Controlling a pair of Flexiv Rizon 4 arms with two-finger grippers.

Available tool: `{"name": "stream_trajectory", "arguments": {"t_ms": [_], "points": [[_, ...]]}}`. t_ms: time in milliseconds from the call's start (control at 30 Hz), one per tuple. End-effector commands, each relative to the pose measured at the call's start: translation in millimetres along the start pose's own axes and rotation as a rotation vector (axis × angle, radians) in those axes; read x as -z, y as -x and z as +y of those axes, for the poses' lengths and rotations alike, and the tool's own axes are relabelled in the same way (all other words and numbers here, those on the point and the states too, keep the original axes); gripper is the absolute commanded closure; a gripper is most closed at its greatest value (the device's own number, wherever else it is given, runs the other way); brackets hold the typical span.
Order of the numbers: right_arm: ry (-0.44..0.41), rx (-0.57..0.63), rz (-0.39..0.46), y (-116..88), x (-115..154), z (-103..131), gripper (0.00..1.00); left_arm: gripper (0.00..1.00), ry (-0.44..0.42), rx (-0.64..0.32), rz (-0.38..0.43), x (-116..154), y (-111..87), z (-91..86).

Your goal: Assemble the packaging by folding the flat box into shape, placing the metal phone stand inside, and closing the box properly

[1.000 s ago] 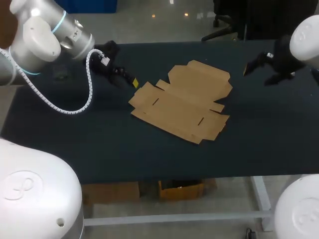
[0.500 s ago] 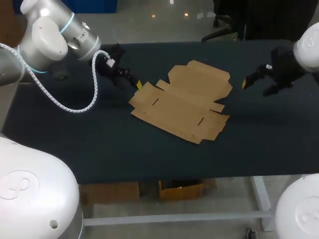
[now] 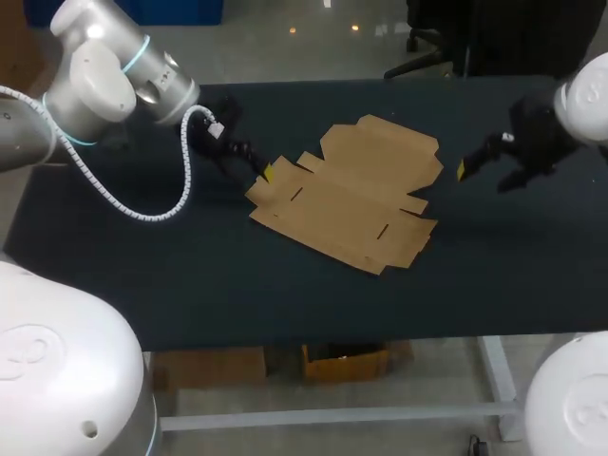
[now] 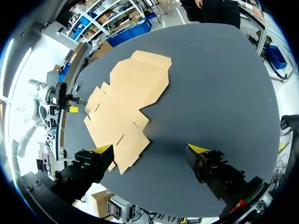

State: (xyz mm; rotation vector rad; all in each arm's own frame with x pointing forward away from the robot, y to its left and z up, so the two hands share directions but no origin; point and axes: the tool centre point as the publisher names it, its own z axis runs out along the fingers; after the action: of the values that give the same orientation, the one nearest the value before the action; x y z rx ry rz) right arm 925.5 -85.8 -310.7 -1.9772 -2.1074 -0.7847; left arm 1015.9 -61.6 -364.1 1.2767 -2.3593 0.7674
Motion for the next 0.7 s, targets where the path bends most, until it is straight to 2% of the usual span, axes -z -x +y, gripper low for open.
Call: {"name": "stream_trajectory", "arguments": {"t_ms": [33,333,700], "points": [[-0.001,0.011,0.006,-2.4,4.3,-6.1,0.00,0.00,0.004,0.001,0.015,-9.5,6.9,-2.2],[-0.006,0.019,0.010,-3.5,4.4,-10.5,0.00,0.00,0.023,0.018,0.020,-17.9,13.0,-4.8],[-0.013,0.024,0.013,-5.6,2.5,-10.3,0.00,0.00,0.033,0.026,0.032,-20.4,9.8,-3.5]]}}
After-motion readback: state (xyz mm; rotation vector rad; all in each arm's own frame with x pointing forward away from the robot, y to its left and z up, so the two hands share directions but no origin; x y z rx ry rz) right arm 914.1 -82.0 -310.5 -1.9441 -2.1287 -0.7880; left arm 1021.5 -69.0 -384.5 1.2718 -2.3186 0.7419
